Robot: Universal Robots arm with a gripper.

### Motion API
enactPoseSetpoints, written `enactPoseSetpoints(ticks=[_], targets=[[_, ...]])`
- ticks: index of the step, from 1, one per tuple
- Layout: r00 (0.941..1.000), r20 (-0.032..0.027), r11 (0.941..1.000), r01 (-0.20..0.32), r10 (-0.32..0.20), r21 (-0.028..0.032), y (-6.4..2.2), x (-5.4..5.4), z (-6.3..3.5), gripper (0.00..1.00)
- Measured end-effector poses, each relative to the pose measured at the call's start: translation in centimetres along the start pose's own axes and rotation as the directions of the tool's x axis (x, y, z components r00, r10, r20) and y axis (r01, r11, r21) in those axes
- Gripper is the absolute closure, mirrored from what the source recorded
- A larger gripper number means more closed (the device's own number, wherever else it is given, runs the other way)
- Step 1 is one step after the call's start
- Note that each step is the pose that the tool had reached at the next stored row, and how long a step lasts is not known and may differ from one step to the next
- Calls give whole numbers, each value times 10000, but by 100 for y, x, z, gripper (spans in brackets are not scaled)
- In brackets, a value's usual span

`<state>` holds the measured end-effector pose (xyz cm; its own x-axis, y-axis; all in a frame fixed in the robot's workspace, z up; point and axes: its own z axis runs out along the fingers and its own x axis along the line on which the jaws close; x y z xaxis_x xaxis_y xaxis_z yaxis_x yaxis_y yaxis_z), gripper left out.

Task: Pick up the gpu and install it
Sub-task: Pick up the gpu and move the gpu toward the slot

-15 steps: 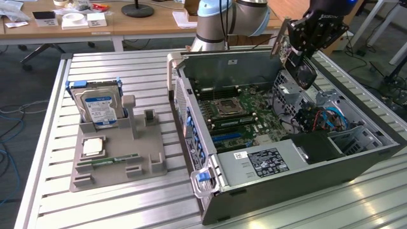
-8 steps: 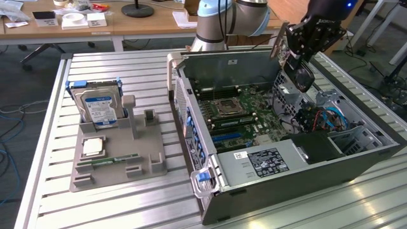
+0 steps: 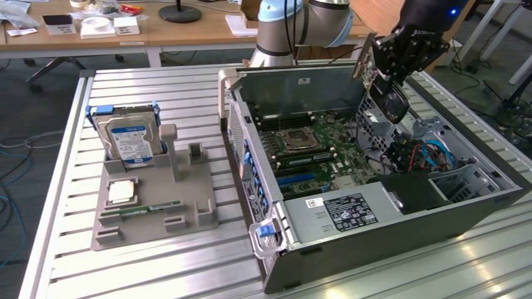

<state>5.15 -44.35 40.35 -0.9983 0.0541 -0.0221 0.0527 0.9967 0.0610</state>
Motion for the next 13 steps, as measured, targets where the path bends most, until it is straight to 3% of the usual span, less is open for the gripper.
enactPoseSetpoints(ticks=[13], targets=[[10000,0,10000,0,0,-2,-5,2,85,73]])
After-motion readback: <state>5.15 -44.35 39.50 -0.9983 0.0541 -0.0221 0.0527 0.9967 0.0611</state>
